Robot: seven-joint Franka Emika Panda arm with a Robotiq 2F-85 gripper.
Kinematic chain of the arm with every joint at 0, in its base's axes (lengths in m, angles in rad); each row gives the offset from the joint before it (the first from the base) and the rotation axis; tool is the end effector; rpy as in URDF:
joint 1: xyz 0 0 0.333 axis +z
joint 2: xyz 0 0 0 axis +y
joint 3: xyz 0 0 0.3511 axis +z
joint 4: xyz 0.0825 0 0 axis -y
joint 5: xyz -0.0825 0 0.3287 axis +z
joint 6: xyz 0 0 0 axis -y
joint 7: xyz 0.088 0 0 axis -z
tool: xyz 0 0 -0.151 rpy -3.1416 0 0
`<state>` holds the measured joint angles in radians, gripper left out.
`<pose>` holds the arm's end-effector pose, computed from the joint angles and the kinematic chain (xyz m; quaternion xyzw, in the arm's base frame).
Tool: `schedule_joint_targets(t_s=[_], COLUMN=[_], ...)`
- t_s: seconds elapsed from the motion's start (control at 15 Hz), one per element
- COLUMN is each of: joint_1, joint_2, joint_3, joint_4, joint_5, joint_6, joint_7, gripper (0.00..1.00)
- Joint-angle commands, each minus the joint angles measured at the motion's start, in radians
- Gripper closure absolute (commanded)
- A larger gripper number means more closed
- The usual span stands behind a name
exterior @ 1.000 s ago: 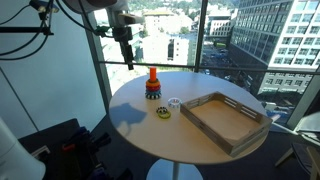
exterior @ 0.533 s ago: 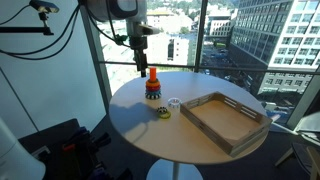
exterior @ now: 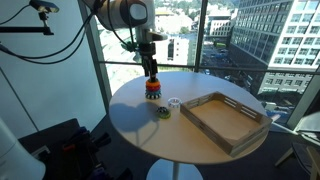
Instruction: Put the black and white circular object on the orange object
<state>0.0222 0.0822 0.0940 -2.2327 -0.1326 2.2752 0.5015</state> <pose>0.4886 0.0489 0.3603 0.9877 -0.1480 -0.0046 0.0495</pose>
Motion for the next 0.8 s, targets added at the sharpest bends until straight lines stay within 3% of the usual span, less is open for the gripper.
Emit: schedule_joint_targets(t_s=[0.0, 0.73], joint_1=[0.023, 0.036], joint_2=[-0.001, 0.078], joint_3=[-0.022, -0.065], joint_4=[0.001, 0.017], joint_5=[0.003, -0.037], joint_6=[-0.001, 0.01], joint_7=[-0.002, 0.191], gripper=[0.0, 0.0])
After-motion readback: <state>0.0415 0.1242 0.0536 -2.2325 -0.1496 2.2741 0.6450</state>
